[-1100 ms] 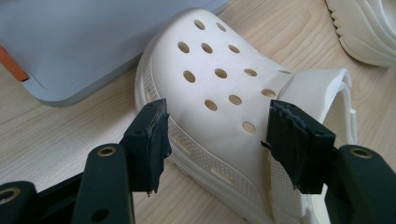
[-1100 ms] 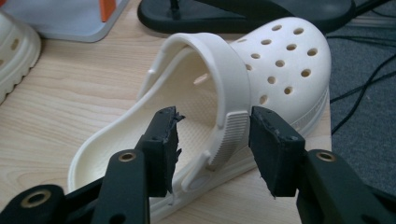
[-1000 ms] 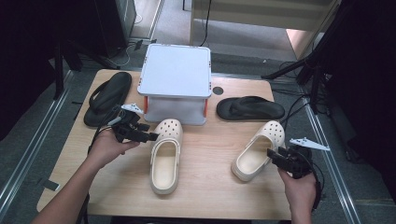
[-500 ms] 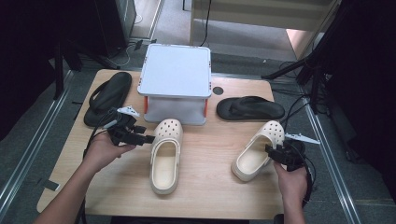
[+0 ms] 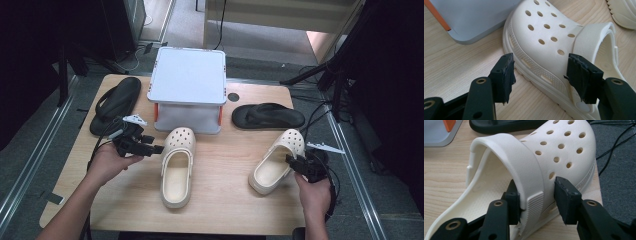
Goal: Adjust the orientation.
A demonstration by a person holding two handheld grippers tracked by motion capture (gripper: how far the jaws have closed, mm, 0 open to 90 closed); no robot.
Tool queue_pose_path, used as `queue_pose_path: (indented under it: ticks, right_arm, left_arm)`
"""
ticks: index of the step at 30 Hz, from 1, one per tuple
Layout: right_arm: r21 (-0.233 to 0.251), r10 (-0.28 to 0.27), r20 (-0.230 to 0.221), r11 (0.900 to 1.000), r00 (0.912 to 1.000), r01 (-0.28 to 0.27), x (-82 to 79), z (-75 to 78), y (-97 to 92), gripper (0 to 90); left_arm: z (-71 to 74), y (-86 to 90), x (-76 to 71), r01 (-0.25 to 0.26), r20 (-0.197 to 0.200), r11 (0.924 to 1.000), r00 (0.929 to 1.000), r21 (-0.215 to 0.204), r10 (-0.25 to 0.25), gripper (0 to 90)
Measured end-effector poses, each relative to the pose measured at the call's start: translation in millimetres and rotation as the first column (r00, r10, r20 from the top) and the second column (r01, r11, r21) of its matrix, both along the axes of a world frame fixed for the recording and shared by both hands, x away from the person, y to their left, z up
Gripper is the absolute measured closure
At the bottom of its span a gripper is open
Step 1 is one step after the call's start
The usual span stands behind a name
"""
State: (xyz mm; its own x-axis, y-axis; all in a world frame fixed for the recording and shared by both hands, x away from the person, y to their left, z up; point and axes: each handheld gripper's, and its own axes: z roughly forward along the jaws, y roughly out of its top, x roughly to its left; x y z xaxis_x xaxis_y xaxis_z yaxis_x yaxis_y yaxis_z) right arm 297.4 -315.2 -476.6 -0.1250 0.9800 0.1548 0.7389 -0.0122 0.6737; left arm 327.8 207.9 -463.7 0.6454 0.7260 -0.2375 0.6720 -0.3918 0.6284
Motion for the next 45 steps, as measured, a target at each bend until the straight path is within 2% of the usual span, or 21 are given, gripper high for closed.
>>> queue_pose_path:
  ticks: [6, 9, 12, 19, 25, 29, 38, 45]
  right_arm:
    - [-0.023, -0.007, 0.011, 0.9997, 0.9999, 0.007, -3.4, 2.3, -6.2, 70.2]
    - [-0.019, -0.019, 0.018, 0.9996, 0.9997, 0.019, -4.9, 4.2, -9.1, 73.3]
    - [-0.046, -0.025, 0.040, 0.9986, 0.9989, 0.027, -6.3, 7.6, -10.2, 76.7]
    - [-0.036, -0.048, 0.056, 0.9981, 0.9973, 0.050, -9.2, 11.2, -19.2, 78.5]
    - [-0.056, -0.035, 0.086, 0.9976, 0.9956, 0.040, -14.6, 21.7, -19.1, 79.9]
    - [-0.078, -0.004, 0.100, 0.9968, 0.9950, 0.012, -18.8, 28.8, -12.5, 79.9]
    - [-0.064, 0.083, 0.103, 0.9950, 0.9912, -0.077, -21.9, 39.7, 8.0, 79.8]
    - [-0.066, 0.175, 0.117, 0.9836, 0.9777, -0.168, -20.7, 47.2, 32.6, 79.7]
  left_arm:
    - [0.1, 0.3, 0.8, 0.002, -0.002, 1.0000, 1.0000, -0.003, -0.002, 39.9]
    - [-0.1, 0.6, 1.4, 0.001, 0.001, 1.0000, 1.0000, -0.003, -0.001, 39.9]
    - [-0.5, 0.9, 2.0, 0.001, 0.001, 1.0000, 1.0000, -0.001, -0.001, 40.0]
    - [-0.8, 1.8, 2.7, 0.000, -0.002, 1.0000, 1.0000, -0.002, 0.000, 40.0]
    - [-0.9, 3.3, 3.0, -0.008, -0.006, 0.9999, 1.0000, -0.007, 0.008, 40.0]
    - [-1.0, 4.1, 3.3, -0.012, -0.006, 0.9999, 0.9999, -0.009, 0.012, 40.0]
    - [-0.3, 4.4, 3.5, -0.019, -0.006, 0.9998, 0.9998, -0.010, 0.019, 39.9]
    - [1.4, 5.7, 2.1, -0.020, -0.006, 0.9997, 0.9998, -0.014, 0.020, 39.9]
